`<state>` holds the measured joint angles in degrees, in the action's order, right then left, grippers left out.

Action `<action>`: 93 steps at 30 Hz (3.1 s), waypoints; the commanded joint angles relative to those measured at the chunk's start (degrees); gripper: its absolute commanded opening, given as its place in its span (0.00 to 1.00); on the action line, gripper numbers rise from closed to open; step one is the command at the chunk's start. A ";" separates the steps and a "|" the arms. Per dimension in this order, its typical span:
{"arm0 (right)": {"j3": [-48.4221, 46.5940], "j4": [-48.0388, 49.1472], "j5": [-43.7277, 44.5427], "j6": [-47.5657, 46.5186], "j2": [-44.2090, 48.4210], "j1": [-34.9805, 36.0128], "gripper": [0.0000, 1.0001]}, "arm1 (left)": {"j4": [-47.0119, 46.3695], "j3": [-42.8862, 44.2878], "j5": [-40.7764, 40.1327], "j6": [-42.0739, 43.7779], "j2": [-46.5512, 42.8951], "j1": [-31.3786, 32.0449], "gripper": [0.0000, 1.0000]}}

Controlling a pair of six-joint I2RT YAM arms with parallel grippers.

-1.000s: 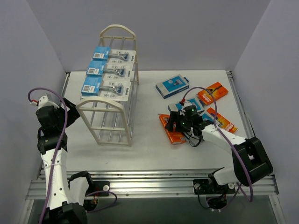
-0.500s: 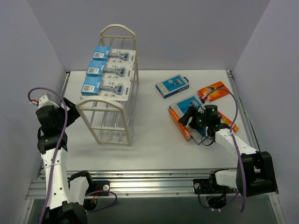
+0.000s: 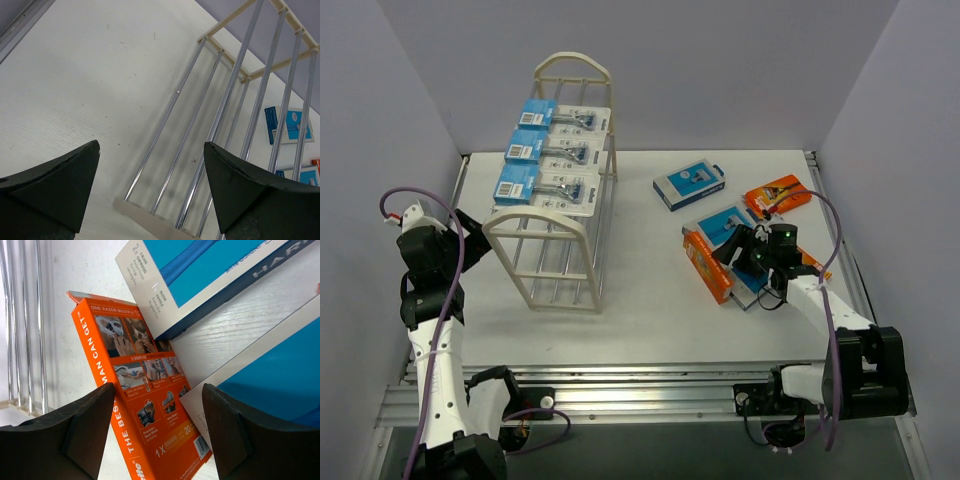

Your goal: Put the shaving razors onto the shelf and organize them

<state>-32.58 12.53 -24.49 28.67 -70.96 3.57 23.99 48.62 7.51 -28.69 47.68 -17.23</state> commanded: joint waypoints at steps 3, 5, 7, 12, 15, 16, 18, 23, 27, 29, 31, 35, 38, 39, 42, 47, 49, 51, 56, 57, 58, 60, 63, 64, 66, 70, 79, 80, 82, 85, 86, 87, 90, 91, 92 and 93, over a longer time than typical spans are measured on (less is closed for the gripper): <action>0.50 -2.51 1.55 -2.21 -0.58 -2.34 0.65 | -0.78 0.51 0.93 0.47 -0.31 0.36 0.94; 0.50 -3.13 1.99 -2.73 -0.85 -2.61 0.65 | -0.78 0.51 1.10 0.47 -0.31 0.36 0.94; 0.58 -3.48 2.17 -3.61 -1.29 -2.87 0.65 | -0.87 0.51 1.19 0.47 -0.22 0.36 0.94; 0.94 -3.75 2.61 -4.06 0.64 -3.22 0.67 | -0.87 0.51 1.28 0.47 -0.22 0.36 0.94; 0.06 -4.27 2.08 -3.97 0.91 -3.31 0.69 | -0.87 0.42 1.37 0.39 -0.31 0.45 0.94; -0.20 -4.19 1.73 -3.71 0.91 -3.31 0.70 | -0.87 0.42 1.37 0.39 -0.31 0.45 0.94; -0.91 -4.45 1.29 -3.70 0.82 -3.31 0.70 | -0.87 0.42 1.28 0.39 -0.39 0.36 0.94; -3.72 -5.33 0.68 -4.41 1.17 -3.31 0.73 | -0.87 0.42 1.11 0.39 -0.40 0.45 0.94; -5.91 -5.68 -0.29 -4.93 3.01 -3.22 0.77 | -0.87 0.42 1.28 0.39 -0.48 0.45 0.94; -6.70 -5.59 -1.17 -5.20 2.93 -3.22 0.77 | -0.87 0.42 1.37 0.30 -0.57 0.45 0.94; -6.80 -4.81 -1.61 -4.76 3.11 -3.31 0.77 | -0.96 0.42 1.28 0.30 -0.57 0.45 0.94; -7.50 -4.53 -2.05 -4.76 3.72 -3.31 0.78 | -0.96 0.42 1.46 0.30 -0.48 0.53 0.94; -9.69 -6.73 0.83 -6.51 4.07 -1.03 0.80 | -0.96 0.42 1.63 0.21 -0.57 0.45 0.94; -10.39 -8.39 2.07 -7.21 4.16 0.02 0.80 | -1.05 0.42 1.63 0.21 -0.57 0.45 0.94; -13.03 -10.42 7.95 -9.32 3.81 6.25 0.84 | -1.05 0.33 1.72 0.12 -0.66 0.45 0.94; -14.09 -11.66 12.18 -10.29 0.74 15.30 0.89 | -1.14 0.33 1.81 0.12 -0.66 0.45 0.94; -14.09 -11.83 14.19 -10.65 -0.32 18.12 0.91 | -1.05 0.33 1.90 0.12 -0.66 0.45 0.94; -14.35 -12.27 16.92 -11.00 -2.25 22.76 0.94 | -1.14 0.33 1.98 0.12 -0.57 0.45 0.94; -15.50 -16.05 29.75 -11.70 -6.20 30.61 1.00 | -1.14 0.33 1.90 0.21 -0.66 0.45 0.94; -15.85 -16.40 31.24 -11.79 -6.73 31.40 1.00 | -1.05 0.33 1.81 0.21 -0.66 0.45 0.94; -15.94 -16.40 32.22 -12.14 -7.08 32.45 1.00 | -1.14 0.33 1.81 0.21 -0.75 0.45 0.94; -16.20 -16.49 33.80 -12.49 -8.31 32.81 1.00 | -1.05 0.33 1.72 0.21 -0.83 0.45 0.94; -16.73 -16.84 35.29 -13.46 -10.33 34.13 1.00 | -1.05 0.33 1.81 0.21 -0.84 0.53 0.94; -16.90 -16.93 36.00 -13.72 -11.56 35.35 1.00 | -1.05 0.33 1.81 0.21 -0.84 0.45 0.94; -16.91 -16.76 38.11 -13.99 -12.62 36.41 1.00 | -1.14 0.33 1.90 0.21 -0.84 0.45 0.94; -17.17 -16.40 39.17 -14.60 -16.04 38.35 1.00 | -1.05 0.33 1.98 0.12 -0.84 0.45 0.94; -16.81 -15.61 39.69 -15.66 -19.30 39.14 1.00 | -1.22 0.42 2.16 0.21 -0.84 0.45 0.94; -17.69 -16.83 40.30 -15.48 -19.65 39.14 1.00 | -1.22 0.42 2.16 0.21 -0.75 0.45 0.94; -18.57 -18.41 42.49 -14.96 -20.70 39.14 1.00 | -1.14 0.33 2.16 0.12 -0.92 0.45 0.94; -19.19 -18.51 43.65 -15.65 -21.85 39.14 1.00 | -1.14 0.33 2.25 0.12 -0.75 0.45 0.94; -19.45 -18.60 43.74 -15.83 -22.38 39.14 1.00 | -1.22 0.33 2.25 0.12 -0.83 0.45 0.94; -19.54 -18.60 43.65 -15.92 -22.99 39.14 1.00 | -1.22 0.33 2.25 0.12 -0.84 0.45 0.94; -20.06 -18.42 41.37 -16.18 -25.36 39.05 0.93 | -1.22 0.33 2.25 0.12 -0.75 0.45 0.94; -20.07 -18.16 40.76 -16.18 -25.72 38.97 0.91 | -1.22 0.42 2.34 0.21 -0.75 0.45 0.94; -20.07 -17.81 39.97 -16.18 -25.63 38.97 0.89 | -1.22 0.42 2.34 0.21 -0.75 0.45 0.94; -19.98 -17.46 37.78 -16.18 -25.02 38.70 0.86 | -1.14 0.42 2.34 0.21 -0.75 0.45 0.94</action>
<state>-51.81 -3.73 16.23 12.36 -95.15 42.54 23.94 48.62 8.01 -28.71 47.68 -17.21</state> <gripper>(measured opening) 0.880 0.941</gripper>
